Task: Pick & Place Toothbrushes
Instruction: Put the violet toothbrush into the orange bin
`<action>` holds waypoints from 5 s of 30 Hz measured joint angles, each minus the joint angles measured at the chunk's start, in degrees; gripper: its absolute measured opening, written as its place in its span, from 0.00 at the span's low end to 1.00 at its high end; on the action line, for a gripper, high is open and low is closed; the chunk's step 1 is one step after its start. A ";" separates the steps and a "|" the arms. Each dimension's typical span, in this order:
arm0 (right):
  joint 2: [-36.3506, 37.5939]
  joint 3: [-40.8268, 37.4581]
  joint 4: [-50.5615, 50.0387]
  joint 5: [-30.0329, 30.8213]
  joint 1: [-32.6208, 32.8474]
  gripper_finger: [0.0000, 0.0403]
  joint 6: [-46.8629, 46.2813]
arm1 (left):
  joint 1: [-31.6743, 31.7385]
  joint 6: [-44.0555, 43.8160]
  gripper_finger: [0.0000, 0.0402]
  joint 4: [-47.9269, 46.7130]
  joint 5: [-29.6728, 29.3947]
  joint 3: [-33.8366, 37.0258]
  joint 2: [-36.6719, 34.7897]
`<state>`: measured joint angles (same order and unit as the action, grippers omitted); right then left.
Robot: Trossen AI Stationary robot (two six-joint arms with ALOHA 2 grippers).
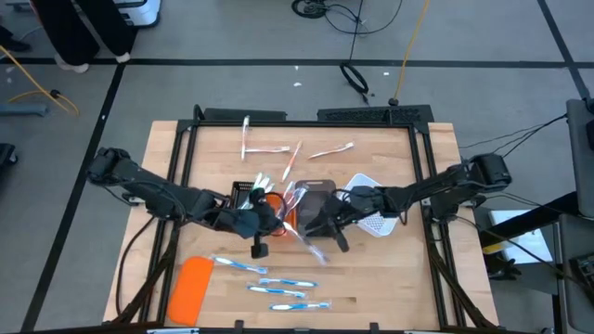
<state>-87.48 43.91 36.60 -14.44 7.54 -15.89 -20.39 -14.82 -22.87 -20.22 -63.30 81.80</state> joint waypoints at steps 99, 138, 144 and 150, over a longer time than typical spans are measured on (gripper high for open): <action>-10.92 0.93 23.56 12.85 -4.45 0.00 -1.26 | 0.38 -3.31 0.26 -7.84 -9.89 -1.04 -8.70; -21.74 1.65 27.16 11.13 -4.59 0.45 0.56 | 0.45 -2.95 0.26 -6.98 -9.91 -1.04 -8.70; -20.54 1.56 26.95 11.34 -6.43 0.48 0.83 | 0.45 -2.97 0.26 -6.95 -9.90 -1.04 -8.70; -17.57 1.59 25.87 11.64 -9.63 0.45 4.50 | 0.45 -3.11 0.26 -6.94 -9.89 -1.04 -8.70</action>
<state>-105.05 45.50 62.47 -2.79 -2.09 -11.39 -19.94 -17.93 -29.81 -30.11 -64.34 73.10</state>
